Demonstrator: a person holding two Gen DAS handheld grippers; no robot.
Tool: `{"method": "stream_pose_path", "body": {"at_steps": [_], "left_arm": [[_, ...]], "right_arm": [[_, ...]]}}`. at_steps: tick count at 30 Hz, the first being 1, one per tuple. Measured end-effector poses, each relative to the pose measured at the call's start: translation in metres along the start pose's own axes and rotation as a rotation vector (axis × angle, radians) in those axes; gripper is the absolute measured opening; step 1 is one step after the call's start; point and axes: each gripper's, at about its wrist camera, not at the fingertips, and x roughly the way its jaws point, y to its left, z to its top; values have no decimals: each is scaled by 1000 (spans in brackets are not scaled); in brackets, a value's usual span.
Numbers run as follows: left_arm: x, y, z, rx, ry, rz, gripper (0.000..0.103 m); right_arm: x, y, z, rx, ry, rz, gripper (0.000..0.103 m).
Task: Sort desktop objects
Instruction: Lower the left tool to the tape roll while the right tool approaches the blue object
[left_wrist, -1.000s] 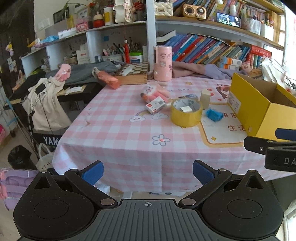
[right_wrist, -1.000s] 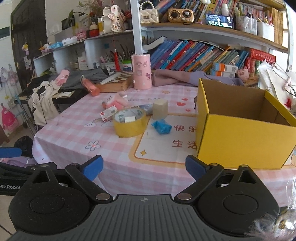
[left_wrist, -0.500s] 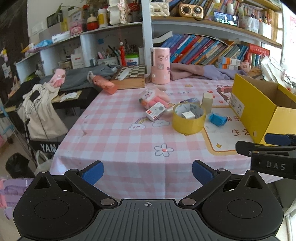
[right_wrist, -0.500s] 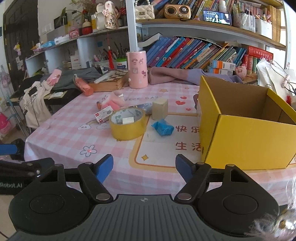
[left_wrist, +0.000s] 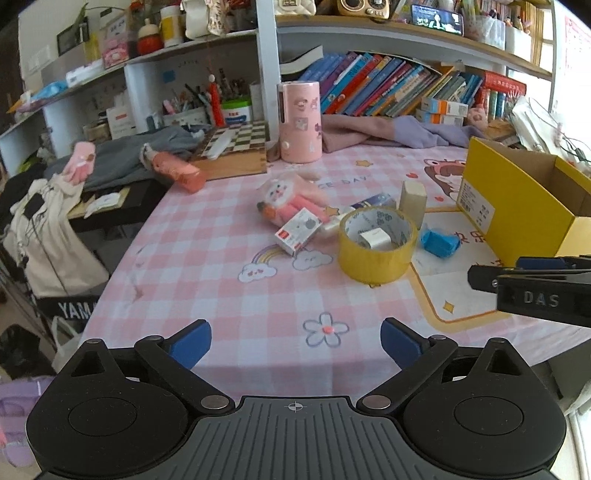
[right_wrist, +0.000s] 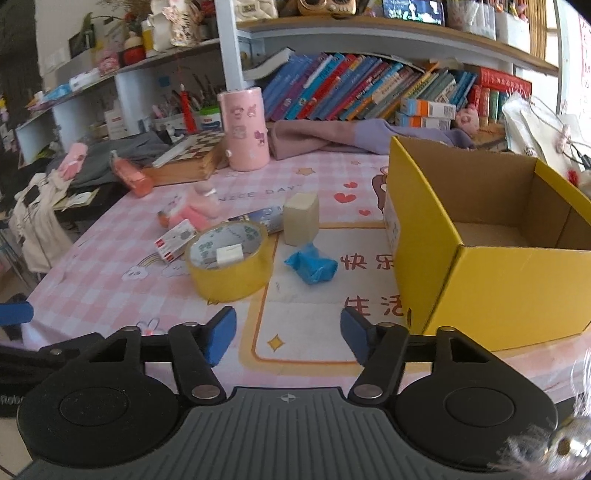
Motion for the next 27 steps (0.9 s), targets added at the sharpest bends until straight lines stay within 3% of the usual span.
{"method": "stream_pose_path", "body": {"at_steps": [12,27], "left_arm": [[32,-2,30,53,5,-89,100],[61,-14,39,160,36,-187,100]], "right_arm": [[42,-5,23,-1,54,-48,56],[118,-12,47,-36,156,-72,56]]}}
